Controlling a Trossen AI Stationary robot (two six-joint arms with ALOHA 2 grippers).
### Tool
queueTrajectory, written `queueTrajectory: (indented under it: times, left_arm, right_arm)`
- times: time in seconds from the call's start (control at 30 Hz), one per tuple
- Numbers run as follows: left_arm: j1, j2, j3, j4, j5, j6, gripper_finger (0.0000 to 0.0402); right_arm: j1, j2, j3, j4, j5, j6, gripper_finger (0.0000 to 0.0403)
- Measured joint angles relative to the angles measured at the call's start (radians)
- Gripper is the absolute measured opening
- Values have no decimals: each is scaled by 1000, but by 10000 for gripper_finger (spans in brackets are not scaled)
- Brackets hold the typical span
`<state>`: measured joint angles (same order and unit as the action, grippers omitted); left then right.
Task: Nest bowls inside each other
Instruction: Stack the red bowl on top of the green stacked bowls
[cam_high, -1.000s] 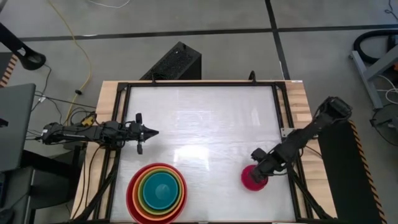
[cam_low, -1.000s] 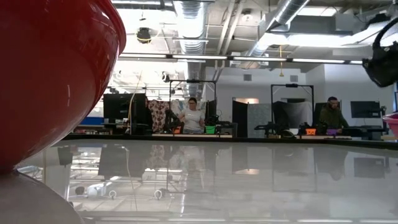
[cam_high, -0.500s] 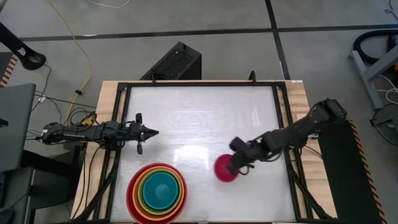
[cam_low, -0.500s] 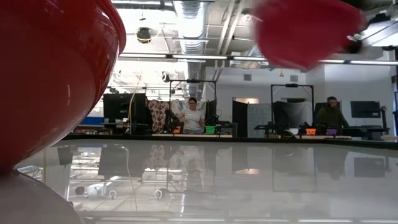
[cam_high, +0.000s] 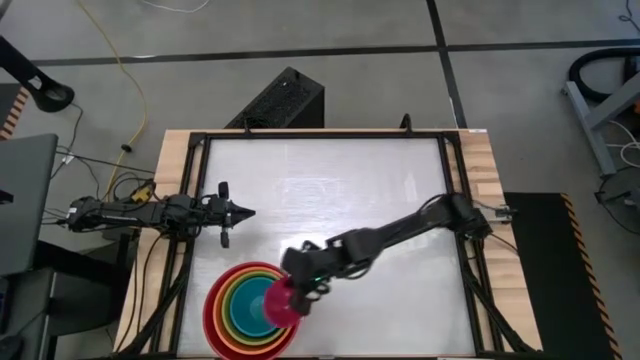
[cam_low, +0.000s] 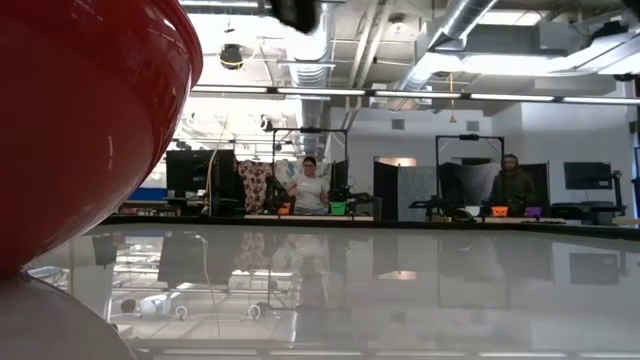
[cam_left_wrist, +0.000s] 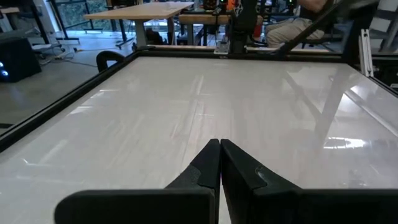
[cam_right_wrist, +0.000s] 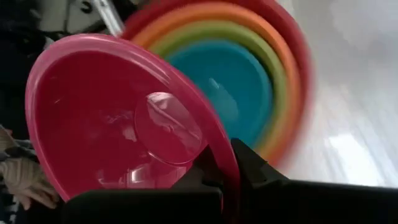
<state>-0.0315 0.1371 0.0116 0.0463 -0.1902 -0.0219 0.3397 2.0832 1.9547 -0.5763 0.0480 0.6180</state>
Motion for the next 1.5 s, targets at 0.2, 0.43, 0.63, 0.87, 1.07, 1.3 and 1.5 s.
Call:
queueTrajectory:
  times: [0.2, 0.43, 0.63, 0.87, 1.07, 1.3, 1.5]
  left_arm:
    - [0, 0, 0, 0, 0, 0, 0]
    - [0, 0, 0, 0, 0, 0, 0]
    - [0, 0, 0, 0, 0, 0, 0]
    - [0, 0, 0, 0, 0, 0, 0]
    - [0, 0, 0, 0, 0, 0, 0]
    - [0, 0, 0, 0, 0, 0, 0]
    - [0, 0, 0, 0, 0, 0, 0]
  right_arm:
    - [-12, 245, 338, -50, -48, -78, 17]
    - [-29, 360, 376, 36, -85, -49, 17]
    - [-33, 382, 376, 27, -92, -35, 18]
    - [-33, 393, 376, 9, -73, -16, 18]
    - [-33, 393, 376, 11, -9, -15, 30]
    - [-32, 393, 376, -11, -40, 11, 71]
    - [-32, 393, 376, -14, -51, 13, 104]
